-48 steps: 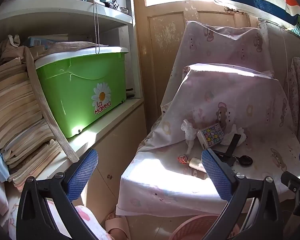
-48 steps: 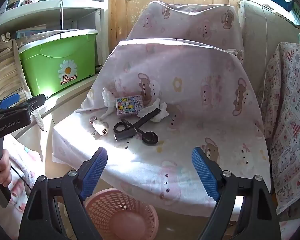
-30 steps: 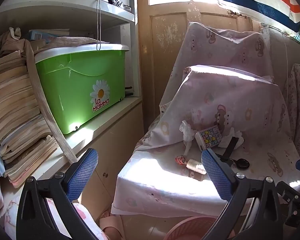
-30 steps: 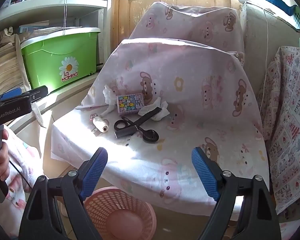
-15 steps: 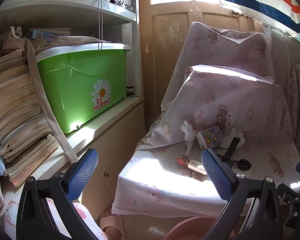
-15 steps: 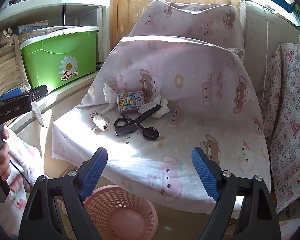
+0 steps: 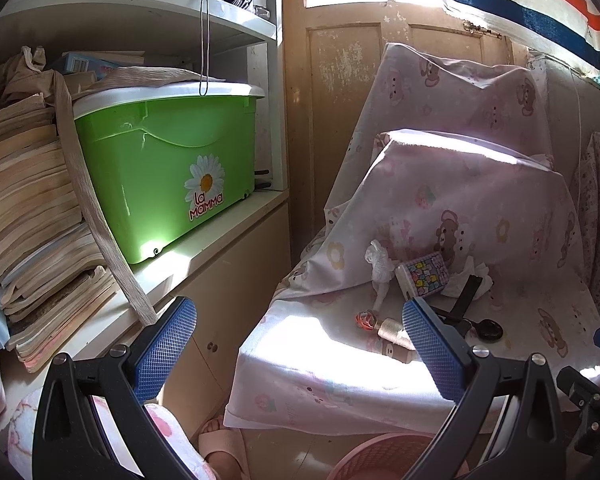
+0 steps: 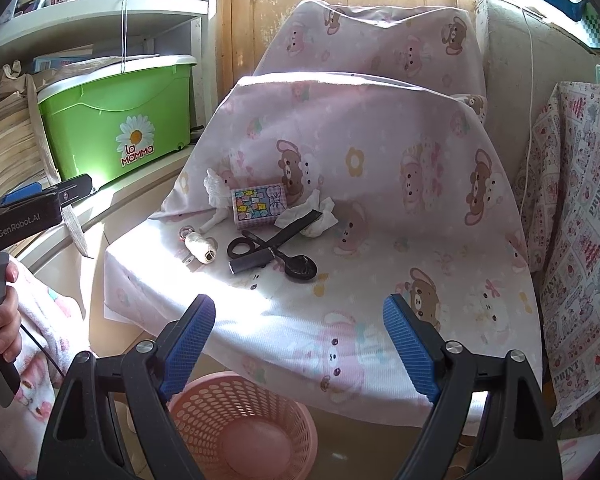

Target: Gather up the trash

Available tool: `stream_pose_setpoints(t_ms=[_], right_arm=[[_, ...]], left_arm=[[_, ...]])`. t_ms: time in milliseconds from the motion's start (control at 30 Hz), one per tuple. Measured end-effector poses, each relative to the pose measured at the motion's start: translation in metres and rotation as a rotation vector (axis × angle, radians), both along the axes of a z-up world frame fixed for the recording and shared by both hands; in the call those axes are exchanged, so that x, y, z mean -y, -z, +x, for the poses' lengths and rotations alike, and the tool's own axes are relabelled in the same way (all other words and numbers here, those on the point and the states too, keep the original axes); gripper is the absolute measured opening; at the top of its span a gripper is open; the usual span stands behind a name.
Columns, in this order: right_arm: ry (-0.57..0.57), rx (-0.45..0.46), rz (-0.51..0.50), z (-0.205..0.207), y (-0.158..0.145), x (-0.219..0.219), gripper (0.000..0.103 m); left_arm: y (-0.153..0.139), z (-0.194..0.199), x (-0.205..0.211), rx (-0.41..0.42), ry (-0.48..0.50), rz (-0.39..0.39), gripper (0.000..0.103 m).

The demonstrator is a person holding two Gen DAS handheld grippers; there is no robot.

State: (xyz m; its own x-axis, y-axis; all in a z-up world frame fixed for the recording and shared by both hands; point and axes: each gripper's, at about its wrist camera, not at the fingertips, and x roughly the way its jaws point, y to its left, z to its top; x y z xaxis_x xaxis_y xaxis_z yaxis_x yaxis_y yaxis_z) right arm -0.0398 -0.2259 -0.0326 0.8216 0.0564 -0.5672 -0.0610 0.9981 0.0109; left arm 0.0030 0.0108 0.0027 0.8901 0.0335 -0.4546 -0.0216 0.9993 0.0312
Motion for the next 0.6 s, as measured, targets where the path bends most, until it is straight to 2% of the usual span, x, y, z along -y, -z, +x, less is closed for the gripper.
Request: stream_pose_setpoints(t_ms=[600], right_arm=[[0.001,-0.005,-0.003,0.0002,0.0009,0.0006,0.087]], left_arm=[[-0.0015,-0.0015,-0.0005,0.018,-0.002,0.02,0.102]])
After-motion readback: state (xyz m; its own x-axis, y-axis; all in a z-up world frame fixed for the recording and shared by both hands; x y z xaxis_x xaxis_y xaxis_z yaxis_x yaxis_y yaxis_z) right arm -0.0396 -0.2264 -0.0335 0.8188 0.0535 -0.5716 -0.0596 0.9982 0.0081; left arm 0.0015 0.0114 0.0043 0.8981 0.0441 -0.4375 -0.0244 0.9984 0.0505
